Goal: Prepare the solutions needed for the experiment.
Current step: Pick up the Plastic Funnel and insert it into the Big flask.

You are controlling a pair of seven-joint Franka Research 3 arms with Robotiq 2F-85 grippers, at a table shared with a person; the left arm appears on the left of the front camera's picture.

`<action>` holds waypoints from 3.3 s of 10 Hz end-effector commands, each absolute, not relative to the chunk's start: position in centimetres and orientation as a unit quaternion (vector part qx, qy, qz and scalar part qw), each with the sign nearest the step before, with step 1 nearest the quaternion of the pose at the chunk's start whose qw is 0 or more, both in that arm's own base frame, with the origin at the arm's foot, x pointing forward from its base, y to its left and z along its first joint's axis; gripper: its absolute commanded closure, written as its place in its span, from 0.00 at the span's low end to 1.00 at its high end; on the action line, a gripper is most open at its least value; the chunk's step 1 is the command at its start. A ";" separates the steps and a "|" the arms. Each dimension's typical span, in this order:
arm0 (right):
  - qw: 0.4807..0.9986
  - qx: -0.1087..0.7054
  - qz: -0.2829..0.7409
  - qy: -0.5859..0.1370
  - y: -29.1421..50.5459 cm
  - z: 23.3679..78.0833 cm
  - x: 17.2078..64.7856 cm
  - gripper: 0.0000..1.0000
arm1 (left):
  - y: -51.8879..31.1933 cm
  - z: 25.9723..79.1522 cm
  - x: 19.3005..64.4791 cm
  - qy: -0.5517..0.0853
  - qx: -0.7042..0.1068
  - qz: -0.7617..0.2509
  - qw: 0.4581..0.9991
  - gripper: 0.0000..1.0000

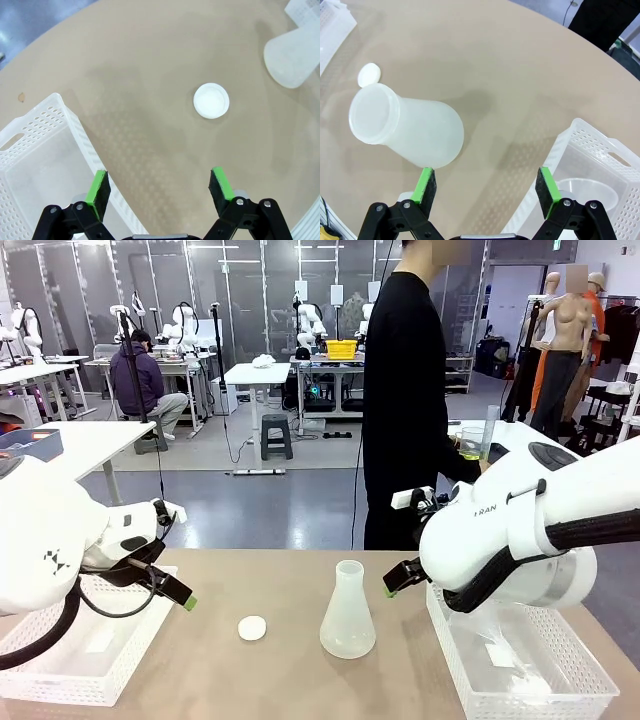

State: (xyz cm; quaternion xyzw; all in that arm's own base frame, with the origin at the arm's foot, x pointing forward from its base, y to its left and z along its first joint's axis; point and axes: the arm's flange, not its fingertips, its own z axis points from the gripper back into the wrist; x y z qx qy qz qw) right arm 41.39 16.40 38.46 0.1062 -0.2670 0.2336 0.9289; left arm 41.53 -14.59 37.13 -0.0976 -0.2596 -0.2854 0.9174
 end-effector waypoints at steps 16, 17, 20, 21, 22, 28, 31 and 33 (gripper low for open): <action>0.828 0.498 0.118 -0.227 11.0 37.9 48.0 0.00 | -7.2 34.6 51.5 -0.217 -0.590 -0.166 0.759 0.00; 0.809 0.534 0.117 -0.215 10.4 37.6 48.4 0.00 | -6.3 34.1 52.0 -0.210 -0.629 -0.161 0.730 0.00; 0.750 0.616 0.134 -0.198 10.2 36.7 49.6 0.00 | -5.8 33.6 52.1 -0.161 -0.721 -0.110 0.665 0.00; 0.742 0.626 0.139 -0.196 10.0 36.5 49.6 0.00 | -5.7 34.1 51.8 -0.142 -0.729 -0.100 0.662 0.00; 0.734 0.637 0.139 -0.190 9.6 36.3 49.8 0.00 | -5.7 34.4 51.4 -0.117 -0.740 -0.088 0.656 0.00; 0.706 0.672 0.148 -0.164 7.5 35.8 50.5 0.00 | -5.8 35.6 49.8 -0.051 -0.675 -0.112 0.727 0.00; 0.708 0.685 0.110 -0.133 7.4 36.1 50.6 0.00 | -5.3 35.7 49.7 -0.057 -0.684 -0.123 0.717 0.00; 0.709 0.677 0.123 -0.154 7.4 35.6 50.1 0.00 | -5.5 35.4 49.7 -0.059 -0.683 -0.122 0.717 0.00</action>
